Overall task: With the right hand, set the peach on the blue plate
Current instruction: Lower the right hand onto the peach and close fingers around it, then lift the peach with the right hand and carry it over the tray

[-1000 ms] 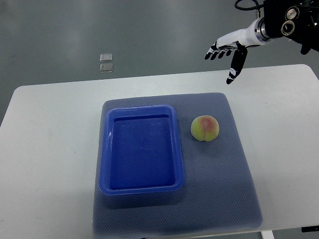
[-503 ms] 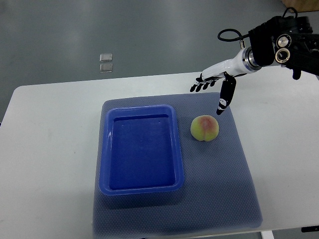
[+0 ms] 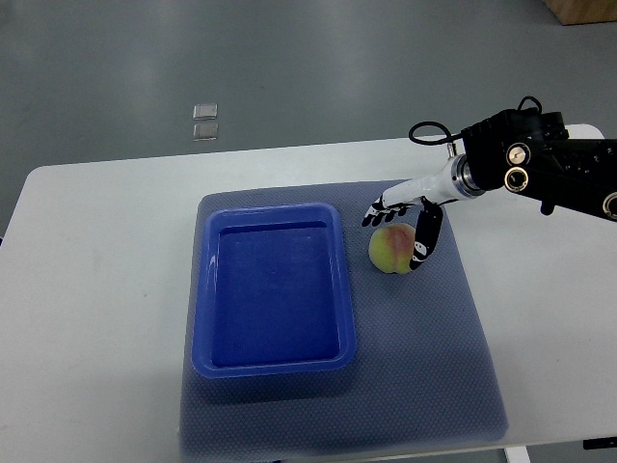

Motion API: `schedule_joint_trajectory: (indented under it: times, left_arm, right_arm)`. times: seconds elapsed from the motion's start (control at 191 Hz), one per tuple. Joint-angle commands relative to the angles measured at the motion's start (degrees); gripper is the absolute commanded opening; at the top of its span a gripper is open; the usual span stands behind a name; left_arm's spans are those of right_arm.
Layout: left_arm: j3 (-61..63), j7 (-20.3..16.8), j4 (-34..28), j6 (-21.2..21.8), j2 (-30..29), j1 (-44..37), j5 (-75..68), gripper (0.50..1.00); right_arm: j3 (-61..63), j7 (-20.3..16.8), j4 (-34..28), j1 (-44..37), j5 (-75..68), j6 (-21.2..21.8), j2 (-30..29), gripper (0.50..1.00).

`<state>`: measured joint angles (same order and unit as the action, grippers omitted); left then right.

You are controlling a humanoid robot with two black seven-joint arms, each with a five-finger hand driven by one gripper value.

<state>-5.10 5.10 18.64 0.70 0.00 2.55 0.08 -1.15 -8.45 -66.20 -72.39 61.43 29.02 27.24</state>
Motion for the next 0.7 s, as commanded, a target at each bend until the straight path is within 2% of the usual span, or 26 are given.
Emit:
schedule_joint_trajectory:
  times: [0.0, 0.257, 0.304, 0.393, 0.398, 0.45, 0.466, 0.518, 0.524, 0.545, 0.597, 0.649, 0.654, 0.696]
  left_arm:
    - [0.0, 0.0, 0.2, 0.0, 0.0, 0.0, 0.0, 1.0]
    - [0.1, 0.0, 0.0, 0.0, 0.0, 0.0, 0.0, 1.0]
    - [0.0, 0.0, 0.0, 0.0, 0.0, 0.0, 0.0, 1.0]
    - [0.0, 0.0, 0.0, 0.0, 0.0, 0.0, 0.1, 1.0]
    - [0.0, 0.0, 0.0, 0.0, 0.0, 0.0, 0.0, 1.0]
    - [0.0, 0.0, 0.0, 0.0, 0.0, 0.0, 0.0, 1.0]
    - [0.0, 0.0, 0.0, 0.0, 0.0, 0.0, 0.0, 1.0]
    - [0.0, 0.0, 0.0, 0.0, 0.0, 0.0, 0.0, 1.0]
    - [0.0, 0.0, 0.0, 0.0, 0.0, 0.0, 0.0, 1.0]
    - [0.0, 0.0, -0.1, 0.0, 0.0, 0.0, 0.1, 1.0]
    - [0.0, 0.0, -0.1, 0.0, 0.0, 0.0, 0.1, 1.0]
    - [0.0, 0.0, -0.1, 0.0, 0.0, 0.0, 0.1, 1.0]
    - [0.0, 0.0, -0.1, 0.0, 0.0, 0.0, 0.1, 1.0]
    - [0.0, 0.0, -0.1, 0.0, 0.0, 0.0, 0.0, 1.0]
  right_arm:
    - [0.0, 0.5, 0.2, 1.3, 1.2, -0.5, -0.4, 0.928]
    - [0.0, 2.2, 1.3, 3.9, 2.6, -4.1, -1.2, 0.909]
    - [0.0, 2.4, 2.5, 5.0, 4.4, -5.6, -1.8, 0.866]
    - [0.0, 2.4, 3.1, 5.5, 5.0, -6.3, -2.2, 0.864]
    - [0.0, 2.4, 3.7, 6.0, 5.4, -7.0, -2.6, 0.834]
    - [0.0, 2.4, 4.1, 6.4, 5.5, -7.4, -2.9, 0.807]
    - [0.0, 2.4, 4.1, 6.5, 5.5, -7.6, -2.9, 0.777]
    - [0.0, 2.4, 4.1, 6.5, 5.5, -7.6, -2.9, 0.776]
    - [0.0, 2.4, 4.3, 6.6, 5.6, -7.8, -3.1, 0.663]
    - [0.0, 2.4, 4.4, 6.6, 5.7, -7.9, -3.1, 0.621]
    - [0.1, 2.4, 4.5, 6.6, 6.2, -7.9, -3.0, 0.552]
    - [0.1, 2.4, 4.5, 6.6, 6.2, -7.9, -3.0, 0.552]
    - [0.2, 2.4, 4.4, 6.2, 6.2, -7.6, -2.8, 0.5]
    - [0.4, 2.4, 4.0, 5.6, 6.2, -7.0, -2.1, 0.5]
